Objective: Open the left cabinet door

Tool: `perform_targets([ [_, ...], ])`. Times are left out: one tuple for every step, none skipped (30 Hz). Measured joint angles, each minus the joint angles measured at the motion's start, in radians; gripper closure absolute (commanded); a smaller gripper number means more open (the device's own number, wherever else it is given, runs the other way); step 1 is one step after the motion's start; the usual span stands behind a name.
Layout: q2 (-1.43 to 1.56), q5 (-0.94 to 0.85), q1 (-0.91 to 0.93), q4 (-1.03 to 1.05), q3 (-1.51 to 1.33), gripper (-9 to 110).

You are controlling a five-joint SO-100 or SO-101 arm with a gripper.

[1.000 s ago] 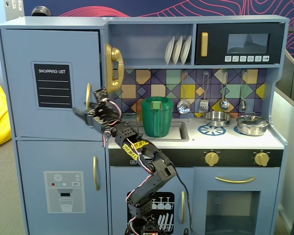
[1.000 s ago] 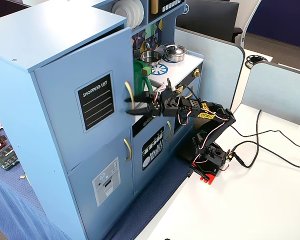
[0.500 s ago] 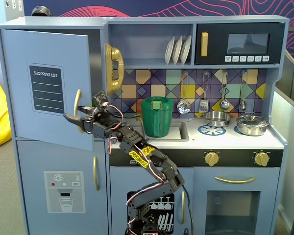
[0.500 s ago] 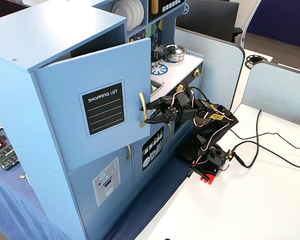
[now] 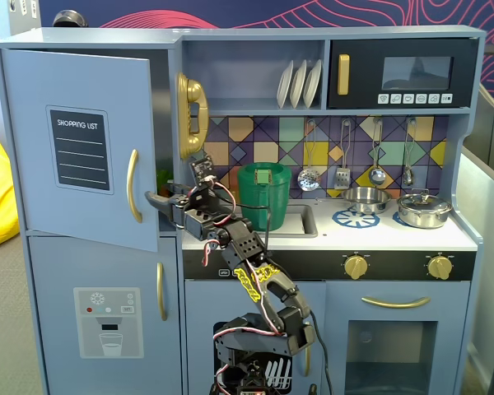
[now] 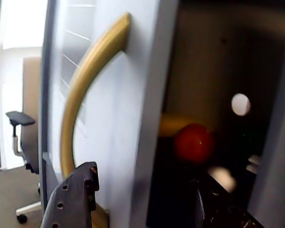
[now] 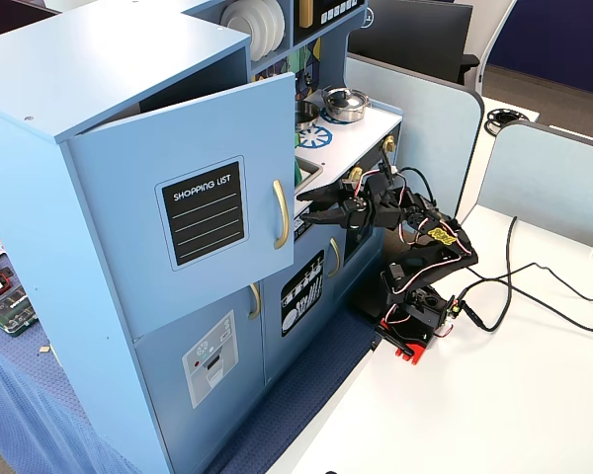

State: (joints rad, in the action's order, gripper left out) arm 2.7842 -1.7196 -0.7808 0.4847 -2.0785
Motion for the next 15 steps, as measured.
perform_targets([
  [-0.002, 0.014, 0.025, 0.005, 0.000, 88],
  [-0.002, 0.025, 0.044, 0.006, 0.000, 88],
  [-0.005, 0.032, 0.069, 0.006, 0.000, 88],
  [-0.012, 0.040, 0.094, 0.006, 0.000, 88],
  [-0.021, 0.048, 0.110, 0.006, 0.000, 88],
  [-0.035, 0.051, 0.123, 0.006, 0.000, 88],
  [-0.051, 0.052, 0.132, 0.006, 0.000, 88],
  [-0.071, 0.054, 0.137, 0.006, 0.000, 88],
  [-0.097, 0.054, 0.143, 0.006, 0.002, 88],
  [-0.112, 0.054, 0.146, 0.005, 0.000, 88],
  [-0.127, 0.052, 0.149, -0.003, 0.000, 89],
  [-0.140, 0.048, 0.152, -0.014, 0.000, 89],
  [-0.150, 0.038, 0.137, -0.026, 0.000, 89],
  [-0.158, 0.028, 0.115, -0.038, 0.000, 89],
  [-0.164, 0.012, 0.094, -0.049, 0.000, 89],
])
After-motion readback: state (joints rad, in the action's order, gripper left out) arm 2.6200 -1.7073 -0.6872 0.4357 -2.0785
